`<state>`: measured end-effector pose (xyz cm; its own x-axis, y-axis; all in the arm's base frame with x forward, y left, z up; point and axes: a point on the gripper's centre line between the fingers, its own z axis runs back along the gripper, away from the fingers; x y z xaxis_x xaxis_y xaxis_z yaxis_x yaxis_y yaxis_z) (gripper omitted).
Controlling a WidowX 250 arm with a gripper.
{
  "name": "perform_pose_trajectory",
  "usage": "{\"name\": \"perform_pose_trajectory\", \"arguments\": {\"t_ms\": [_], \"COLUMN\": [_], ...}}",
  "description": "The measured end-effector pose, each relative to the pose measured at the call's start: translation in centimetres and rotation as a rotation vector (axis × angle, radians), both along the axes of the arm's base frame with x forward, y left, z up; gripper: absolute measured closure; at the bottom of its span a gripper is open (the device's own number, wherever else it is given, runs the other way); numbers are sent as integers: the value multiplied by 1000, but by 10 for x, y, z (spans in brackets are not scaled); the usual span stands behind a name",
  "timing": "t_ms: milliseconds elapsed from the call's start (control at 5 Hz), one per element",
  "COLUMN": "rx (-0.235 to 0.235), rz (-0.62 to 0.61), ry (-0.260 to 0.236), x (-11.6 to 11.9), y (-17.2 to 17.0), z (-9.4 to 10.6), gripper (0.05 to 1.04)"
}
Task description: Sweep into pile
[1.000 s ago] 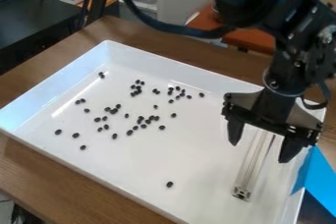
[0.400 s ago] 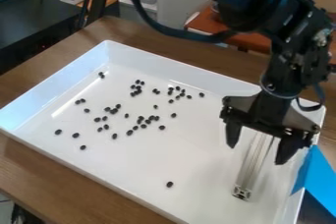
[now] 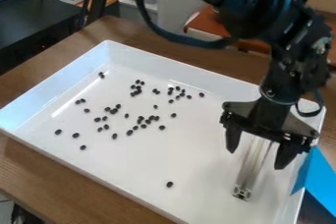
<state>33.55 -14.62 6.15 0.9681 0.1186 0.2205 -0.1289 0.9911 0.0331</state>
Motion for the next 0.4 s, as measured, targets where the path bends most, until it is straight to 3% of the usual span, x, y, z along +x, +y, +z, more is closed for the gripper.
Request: {"name": "perform_pose_trajectory", "arguments": {"t_ms": [200,400], "rx": [2,-22], "rz": [12,20], "ry": [19,28], "x": [0,3], "y": [1,3], "z": [-7,-4], "gripper": [123,404]}}
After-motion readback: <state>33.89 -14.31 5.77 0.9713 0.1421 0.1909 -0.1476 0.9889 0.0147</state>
